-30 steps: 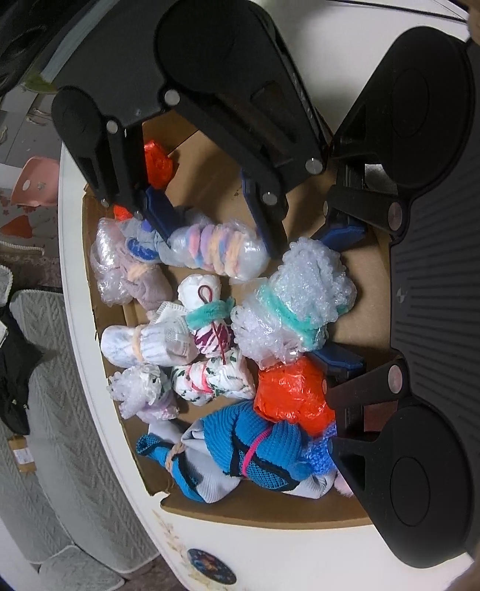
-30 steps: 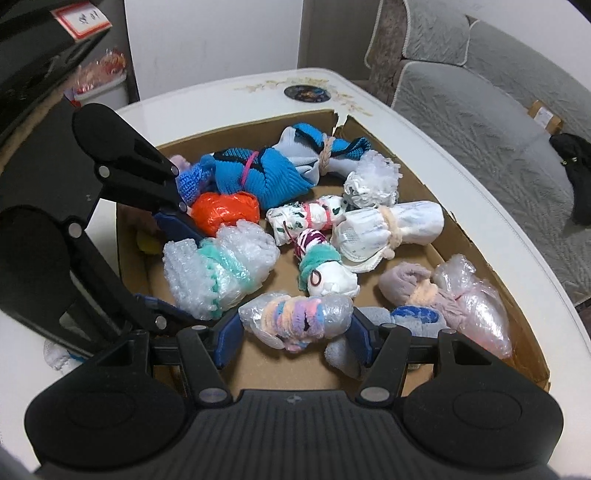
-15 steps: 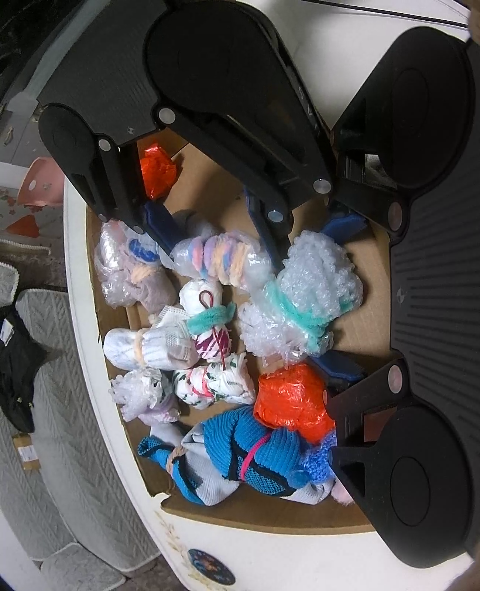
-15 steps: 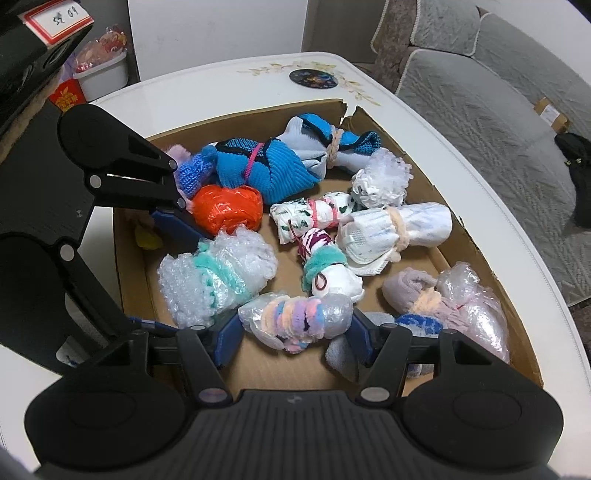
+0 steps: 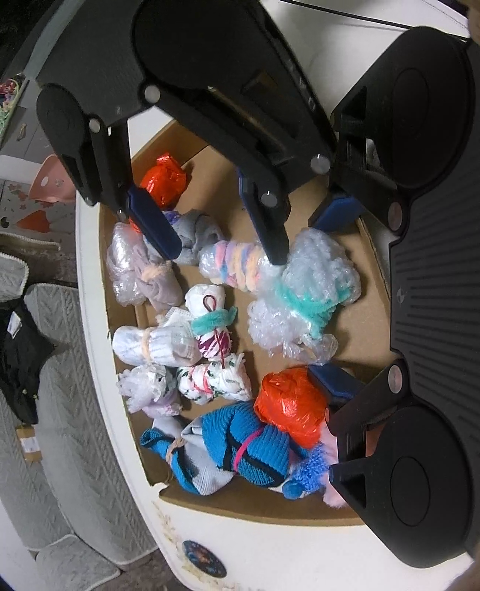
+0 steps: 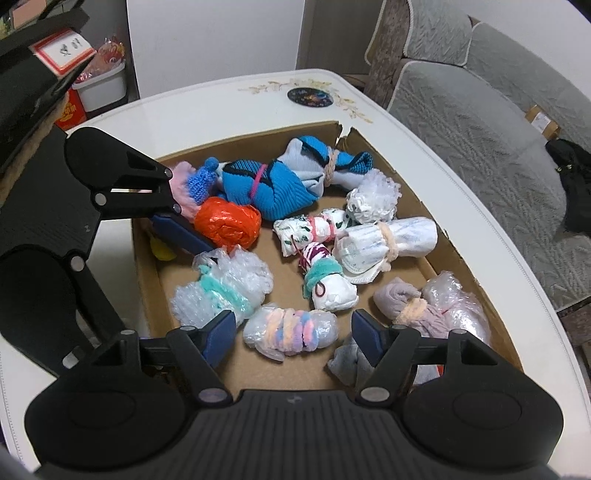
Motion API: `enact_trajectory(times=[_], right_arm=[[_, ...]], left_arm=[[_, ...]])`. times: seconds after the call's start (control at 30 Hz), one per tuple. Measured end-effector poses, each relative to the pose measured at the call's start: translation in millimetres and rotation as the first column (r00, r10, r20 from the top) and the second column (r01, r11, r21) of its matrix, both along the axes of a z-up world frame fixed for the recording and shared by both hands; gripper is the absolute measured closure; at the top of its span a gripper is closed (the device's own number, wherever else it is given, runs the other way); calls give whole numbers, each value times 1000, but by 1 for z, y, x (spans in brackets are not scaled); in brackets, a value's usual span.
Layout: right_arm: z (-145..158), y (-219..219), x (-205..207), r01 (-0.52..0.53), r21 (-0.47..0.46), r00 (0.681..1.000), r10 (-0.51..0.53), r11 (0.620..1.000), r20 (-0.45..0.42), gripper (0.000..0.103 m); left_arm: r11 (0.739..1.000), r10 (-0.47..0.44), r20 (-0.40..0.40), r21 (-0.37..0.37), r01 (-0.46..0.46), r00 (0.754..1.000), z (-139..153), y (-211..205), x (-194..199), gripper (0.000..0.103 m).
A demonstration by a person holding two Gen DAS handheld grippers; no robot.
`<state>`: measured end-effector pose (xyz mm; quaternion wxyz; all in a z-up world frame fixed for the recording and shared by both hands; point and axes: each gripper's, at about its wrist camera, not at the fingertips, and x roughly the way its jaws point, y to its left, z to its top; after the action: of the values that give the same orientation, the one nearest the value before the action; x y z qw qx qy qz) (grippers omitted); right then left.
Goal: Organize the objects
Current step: 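Open both grippers to release the bundles in the tray and withdraw, then grasp the grey knit blue-tied bundle with the left gripper while the right grasps the white floral green-tied bundle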
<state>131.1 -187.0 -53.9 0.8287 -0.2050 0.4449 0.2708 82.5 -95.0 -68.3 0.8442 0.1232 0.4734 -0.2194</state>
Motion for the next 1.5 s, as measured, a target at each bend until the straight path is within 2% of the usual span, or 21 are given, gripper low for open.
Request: enact_trajectory(times=[0.43,0.57,0.73,1.0,1.27,1.33,1.5], right_arm=[[29,-7,-38,26,44,997,-29,999,78,36],[38,-11,-61,47,70,992,-54,996,116,29],[42,-10,-96,79,112,982,-96,991,160,28],[19,-3,-162,160,238,965,-203,958,168,24],[-21,14,-182,250,289,943,-301,924,145,24],[-28,16,-181,242,283,946,-290,928,142,24],[-31,8,-171,84,247,978,-127,965,163,24]], left_arm=[[999,32,59,-27,-31,998,33,15,-34,12],[999,29,81,-48,-25,996,41,20,-50,9],[996,33,101,-86,-25,994,47,28,-70,8],[989,65,150,-139,-43,987,40,55,-119,5],[993,36,198,-119,-13,979,7,59,-160,5],[994,28,191,-113,-6,981,0,60,-160,6],[995,30,197,-100,-10,980,-4,67,-155,6]])
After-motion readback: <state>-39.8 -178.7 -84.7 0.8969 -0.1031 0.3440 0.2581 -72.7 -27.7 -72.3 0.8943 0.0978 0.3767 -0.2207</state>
